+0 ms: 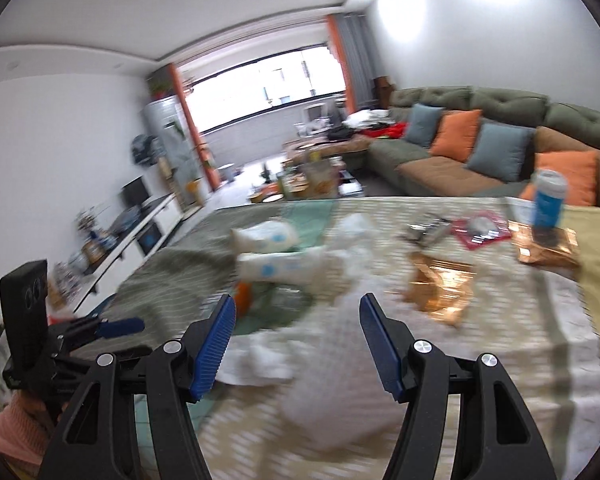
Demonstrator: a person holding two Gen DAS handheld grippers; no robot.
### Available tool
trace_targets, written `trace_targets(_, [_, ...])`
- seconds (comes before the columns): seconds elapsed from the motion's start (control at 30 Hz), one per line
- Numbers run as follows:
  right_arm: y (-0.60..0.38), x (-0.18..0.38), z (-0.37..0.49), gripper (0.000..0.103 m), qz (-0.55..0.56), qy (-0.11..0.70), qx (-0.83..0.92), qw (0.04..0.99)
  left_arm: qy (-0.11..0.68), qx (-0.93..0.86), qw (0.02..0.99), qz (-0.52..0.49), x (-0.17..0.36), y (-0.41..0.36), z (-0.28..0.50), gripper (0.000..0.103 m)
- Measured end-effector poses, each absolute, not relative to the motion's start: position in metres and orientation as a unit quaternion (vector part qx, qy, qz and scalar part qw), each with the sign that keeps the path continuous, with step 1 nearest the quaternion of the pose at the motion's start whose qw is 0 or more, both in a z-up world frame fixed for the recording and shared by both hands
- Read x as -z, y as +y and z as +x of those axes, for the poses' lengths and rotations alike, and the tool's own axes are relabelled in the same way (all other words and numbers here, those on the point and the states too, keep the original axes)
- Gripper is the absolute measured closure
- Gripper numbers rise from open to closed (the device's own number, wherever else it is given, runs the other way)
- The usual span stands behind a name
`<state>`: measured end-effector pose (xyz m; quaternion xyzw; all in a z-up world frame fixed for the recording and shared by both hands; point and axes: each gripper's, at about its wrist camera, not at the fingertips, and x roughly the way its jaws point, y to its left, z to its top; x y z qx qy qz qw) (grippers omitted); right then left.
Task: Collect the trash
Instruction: 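Return both tools from the bin to the table, then grasp the orange peel with the left tool while the right tool grasps a foam net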
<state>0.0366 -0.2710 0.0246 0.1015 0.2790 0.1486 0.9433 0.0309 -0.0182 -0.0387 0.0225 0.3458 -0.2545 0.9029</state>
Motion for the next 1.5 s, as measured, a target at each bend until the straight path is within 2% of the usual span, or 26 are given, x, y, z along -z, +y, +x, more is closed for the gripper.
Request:
trace_targets(0.33, [-0.317,0.018,0.037,0.034,0.161,0.331,-0.107,0.923,0.377,0.295,0.878,0.029,0.056,-0.062,0.035,0.040])
trace_targets(0.5, [-0.321,0.023,0.034,0.033,0.174,0.332,-0.109,0.921,0.390,0.291,0.873,0.034,0.063,-0.074,0.040,0.044])
trace_targets(0.57, [-0.328,0.023,0.029,0.027,0.183,0.326,-0.102,0.922,0.395,0.284,0.873,0.034,0.066,-0.078,0.044,0.050])
trace_targets(0.7, [-0.338,0.022,0.023,0.025,0.198,0.322,-0.101,0.920,0.396,0.275,0.876,0.027,0.066,-0.076,0.050,0.061])
trace_targets(0.83, [-0.339,0.031,0.022,0.024,0.225,0.333,-0.123,0.908,0.401,0.274,0.874,0.014,0.067,-0.072,0.053,0.080])
trace_targets(1.0, [-0.324,0.041,0.028,0.025,0.239,0.349,-0.152,0.893,0.399,0.270,0.876,0.004,0.066,-0.067,0.048,0.085])
trace_targets(1.07, [-0.318,0.043,0.030,0.032,0.238,0.353,-0.154,0.892,0.398,0.269,0.877,-0.002,0.066,-0.062,0.045,0.087])
trace_targets(1.13, [-0.316,0.046,0.034,0.049,0.242,0.358,-0.157,0.888,0.396,0.266,0.879,-0.007,0.064,-0.056,0.043,0.087])
trace_targets(1.27, [-0.314,0.044,0.035,0.069,0.240,0.356,-0.158,0.889,0.388,0.261,0.884,-0.014,0.060,-0.044,0.036,0.088])
trace_targets(1.33, [-0.313,0.038,0.033,0.084,0.235,0.348,-0.161,0.893,0.381,0.258,0.888,-0.017,0.057,-0.037,0.031,0.089])
trace_targets(1.5, [-0.305,0.015,0.024,0.086,0.201,0.324,-0.167,0.909,0.366,0.247,0.897,-0.022,0.050,-0.019,0.020,0.089])
